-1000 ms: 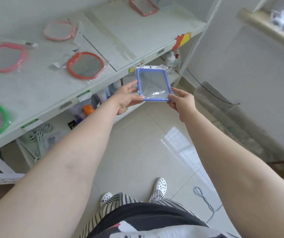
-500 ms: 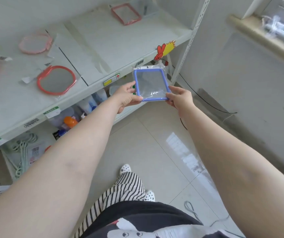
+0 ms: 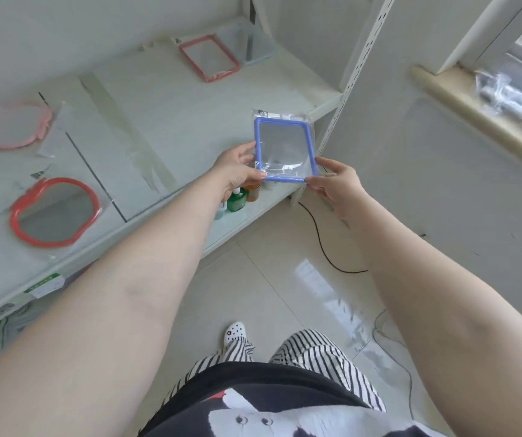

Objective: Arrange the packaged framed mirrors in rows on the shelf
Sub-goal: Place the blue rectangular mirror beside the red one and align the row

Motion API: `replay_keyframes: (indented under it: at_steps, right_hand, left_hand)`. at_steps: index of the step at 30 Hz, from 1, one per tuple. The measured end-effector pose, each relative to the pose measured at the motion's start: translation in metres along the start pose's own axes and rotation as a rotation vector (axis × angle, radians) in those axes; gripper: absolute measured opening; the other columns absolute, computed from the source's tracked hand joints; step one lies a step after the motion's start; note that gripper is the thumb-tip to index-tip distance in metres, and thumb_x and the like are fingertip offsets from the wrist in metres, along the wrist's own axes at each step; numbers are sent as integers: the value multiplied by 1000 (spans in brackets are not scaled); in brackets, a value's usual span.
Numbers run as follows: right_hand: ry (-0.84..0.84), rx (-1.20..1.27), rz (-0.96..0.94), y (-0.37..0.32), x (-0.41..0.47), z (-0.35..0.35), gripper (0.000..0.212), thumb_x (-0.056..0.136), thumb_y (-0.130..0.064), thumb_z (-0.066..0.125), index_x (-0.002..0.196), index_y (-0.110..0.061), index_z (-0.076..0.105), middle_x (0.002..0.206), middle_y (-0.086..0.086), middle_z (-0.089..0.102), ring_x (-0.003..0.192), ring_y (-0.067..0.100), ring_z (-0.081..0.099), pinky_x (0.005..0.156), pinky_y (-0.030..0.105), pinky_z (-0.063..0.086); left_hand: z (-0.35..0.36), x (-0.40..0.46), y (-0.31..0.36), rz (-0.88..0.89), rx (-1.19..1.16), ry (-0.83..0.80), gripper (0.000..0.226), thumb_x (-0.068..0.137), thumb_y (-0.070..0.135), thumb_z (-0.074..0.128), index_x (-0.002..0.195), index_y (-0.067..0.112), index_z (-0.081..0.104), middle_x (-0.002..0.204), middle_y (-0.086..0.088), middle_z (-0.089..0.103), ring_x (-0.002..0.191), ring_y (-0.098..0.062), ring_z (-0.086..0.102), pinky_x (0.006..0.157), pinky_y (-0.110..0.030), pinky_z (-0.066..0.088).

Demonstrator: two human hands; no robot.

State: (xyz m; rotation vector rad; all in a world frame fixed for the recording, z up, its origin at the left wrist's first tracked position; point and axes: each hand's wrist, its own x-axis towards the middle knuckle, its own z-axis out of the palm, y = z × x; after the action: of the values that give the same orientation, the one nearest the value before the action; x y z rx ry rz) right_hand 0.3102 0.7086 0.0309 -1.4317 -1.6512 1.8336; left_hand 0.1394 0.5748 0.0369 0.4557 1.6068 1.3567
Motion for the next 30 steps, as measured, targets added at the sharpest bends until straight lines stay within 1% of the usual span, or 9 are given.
replay_keyframes:
  at_steps: [4, 8, 11, 15, 19, 23, 27, 29, 30]
  right_hand:
    - [-24, -32, -29, -25, 36, -1, 64, 76, 5, 72, 134, -16, 55, 118, 25, 63, 88, 26, 70, 92, 33, 56]
    - [-105, -84, -30, -53, 85, 3, 64, 77, 5, 73, 134, -16, 54, 119, 18, 62, 96, 27, 71, 93, 35, 56]
    - [-177, -128, -42, -77, 124, 7, 63, 77, 4, 74, 133, -16, 55, 110, 13, 63, 93, 28, 70, 93, 36, 55]
    - [-268, -267, -94, -108, 172, 13, 62, 75, -3, 78, 131, -19, 58, 92, 5, 65, 73, 22, 67, 93, 39, 56]
    - [-376, -366, -128, -127, 203, 32, 61, 74, -6, 79, 131, -19, 59, 85, 2, 63, 74, 23, 64, 93, 40, 56]
    - [-513, -411, -179, -133, 222, 69, 61, 76, 2, 76, 132, -14, 58, 77, 2, 60, 69, 20, 60, 95, 39, 54]
    - [-596, -488, -218, -134, 236, 117, 60, 77, 4, 73, 131, -13, 57, 72, 0, 61, 66, 19, 61, 95, 46, 53]
    - [-614, -520, -230, -137, 243, 141, 60, 77, 1, 72, 132, -15, 56, 72, -2, 60, 71, 22, 62, 91, 43, 53]
    - [-617, -534, -241, -140, 247, 153, 60, 77, 0, 72, 133, -16, 56, 71, -3, 60, 74, 23, 62, 85, 40, 54]
  left_hand:
    - [0, 35, 15, 1, -28, 43, 83, 76, -19, 63, 146, 18, 37, 141, -6, 52, 95, -16, 67, 65, -21, 60]
    - [-2, 65, 33, -5, -84, 114, 83, 77, -21, 61, 146, 17, 36, 144, -7, 50, 103, -22, 65, 65, -21, 60]
    - [-2, 91, 47, 16, -123, 194, 82, 77, -22, 60, 147, 13, 35, 144, -10, 48, 104, -23, 62, 64, -20, 60]
    - [-2, 119, 61, 30, -166, 320, 82, 77, -22, 60, 147, 13, 35, 145, -12, 46, 104, -23, 61, 67, -20, 60]
    - [-10, 131, 62, 32, -233, 438, 82, 77, -23, 60, 147, 12, 34, 146, -12, 45, 111, -25, 60, 71, -20, 59]
    - [-35, 132, 49, 12, -258, 557, 80, 77, -21, 60, 146, 13, 37, 142, -14, 49, 119, -27, 58, 69, -19, 58]
    - [-71, 136, 42, -20, -242, 691, 74, 78, -20, 60, 143, 10, 41, 141, -14, 50, 118, -21, 55, 81, -25, 55]
    - [-89, 140, 42, -32, -231, 741, 71, 78, -20, 59, 142, 7, 43, 140, -14, 51, 123, -21, 54, 87, -30, 51]
    - [-99, 143, 43, -37, -228, 765, 70, 78, -20, 60, 141, 6, 44, 140, -14, 52, 126, -22, 53, 89, -30, 49]
